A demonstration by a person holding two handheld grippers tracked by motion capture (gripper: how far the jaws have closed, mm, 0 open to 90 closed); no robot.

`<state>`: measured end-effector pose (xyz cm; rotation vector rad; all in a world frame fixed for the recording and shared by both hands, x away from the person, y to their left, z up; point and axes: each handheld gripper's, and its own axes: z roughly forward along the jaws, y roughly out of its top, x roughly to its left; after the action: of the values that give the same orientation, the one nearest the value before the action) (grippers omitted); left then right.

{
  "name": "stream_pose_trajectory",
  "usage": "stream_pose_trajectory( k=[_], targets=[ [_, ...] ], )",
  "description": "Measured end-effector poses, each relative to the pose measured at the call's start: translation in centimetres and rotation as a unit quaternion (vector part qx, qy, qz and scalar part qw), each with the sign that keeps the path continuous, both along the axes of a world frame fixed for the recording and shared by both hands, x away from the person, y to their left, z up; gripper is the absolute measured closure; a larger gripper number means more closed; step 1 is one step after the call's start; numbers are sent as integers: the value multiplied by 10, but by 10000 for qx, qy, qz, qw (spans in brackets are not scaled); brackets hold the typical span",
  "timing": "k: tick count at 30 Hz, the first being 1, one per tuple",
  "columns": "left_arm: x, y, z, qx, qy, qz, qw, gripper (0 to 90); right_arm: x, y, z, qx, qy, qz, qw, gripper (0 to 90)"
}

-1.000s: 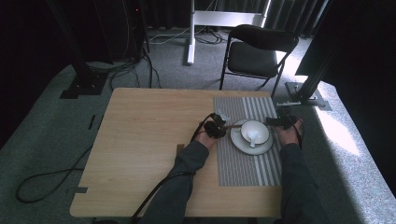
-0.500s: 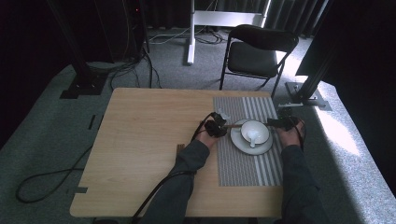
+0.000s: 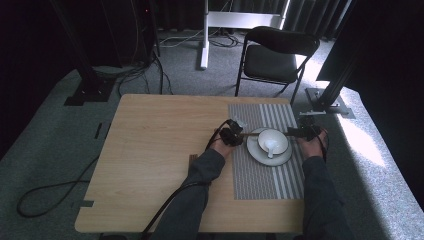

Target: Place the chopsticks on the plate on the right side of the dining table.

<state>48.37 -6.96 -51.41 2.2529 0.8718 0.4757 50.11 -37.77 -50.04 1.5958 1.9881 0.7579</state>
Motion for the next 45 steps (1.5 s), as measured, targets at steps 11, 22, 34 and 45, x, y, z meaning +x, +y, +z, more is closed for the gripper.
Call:
stream_pose_trajectory(
  k=[11,22,34,45],
  targets=[
    [1,-1,0,-12,10,-67,10000,655,-1,1,-1,-21,0,14,10000,370],
    [-1,3,1,-32,-42,-109,9999,627,-1,0,-1,-34,2,12,10000,370],
    [-3,7,-2,49,-61,-198,9998,617,-2,-1,-1,-56,20,3,10000,370],
    [2,8,-5,67,-32,-57,10000,589,-2,-1,-1,-94,3,16,10000,370]
  ],
)
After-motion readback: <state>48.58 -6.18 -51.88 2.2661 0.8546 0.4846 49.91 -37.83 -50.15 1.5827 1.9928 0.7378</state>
